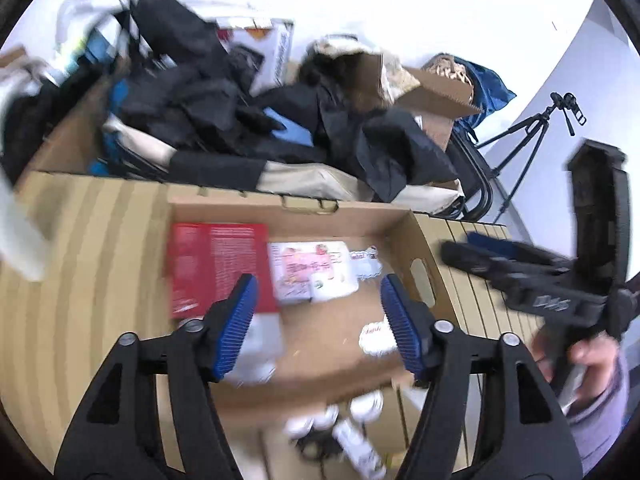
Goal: Organize objects
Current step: 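Place the pink card in the tray and open the right tool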
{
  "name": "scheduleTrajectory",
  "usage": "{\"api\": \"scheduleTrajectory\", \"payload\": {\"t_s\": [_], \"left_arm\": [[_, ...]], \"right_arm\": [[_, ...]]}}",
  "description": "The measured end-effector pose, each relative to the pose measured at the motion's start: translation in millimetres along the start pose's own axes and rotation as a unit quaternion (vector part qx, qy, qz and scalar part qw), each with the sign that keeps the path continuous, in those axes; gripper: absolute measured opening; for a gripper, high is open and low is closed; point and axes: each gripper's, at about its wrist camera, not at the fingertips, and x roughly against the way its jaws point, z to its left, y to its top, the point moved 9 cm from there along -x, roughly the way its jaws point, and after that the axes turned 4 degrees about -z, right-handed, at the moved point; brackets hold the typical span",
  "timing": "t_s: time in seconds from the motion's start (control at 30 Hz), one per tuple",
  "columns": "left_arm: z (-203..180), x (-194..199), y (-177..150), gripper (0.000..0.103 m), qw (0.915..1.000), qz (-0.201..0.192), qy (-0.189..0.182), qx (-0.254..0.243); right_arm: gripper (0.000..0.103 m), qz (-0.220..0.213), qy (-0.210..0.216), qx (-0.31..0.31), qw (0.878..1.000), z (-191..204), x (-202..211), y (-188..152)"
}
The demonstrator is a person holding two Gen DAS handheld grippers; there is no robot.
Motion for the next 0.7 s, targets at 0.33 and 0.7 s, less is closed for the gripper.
{"api": "scheduleTrajectory", "payload": {"t_s": [0.33, 0.7], "left_arm": [[-12.7, 193.8, -54.7, 0.103, 0.9895, -0.046, 0.124, -0.059], [-43.3, 335.6, -132.5, 0.103, 0.9816, -0.133, 0.126, -0.054]], "right_arm": [[0.082, -0.045, -0.021, 0.063, 0.997, 24.1, 206.2, -64.2], [0.082, -0.089, -0.036, 0.066, 0.993, 51.3, 313.9, -161.9]]}}
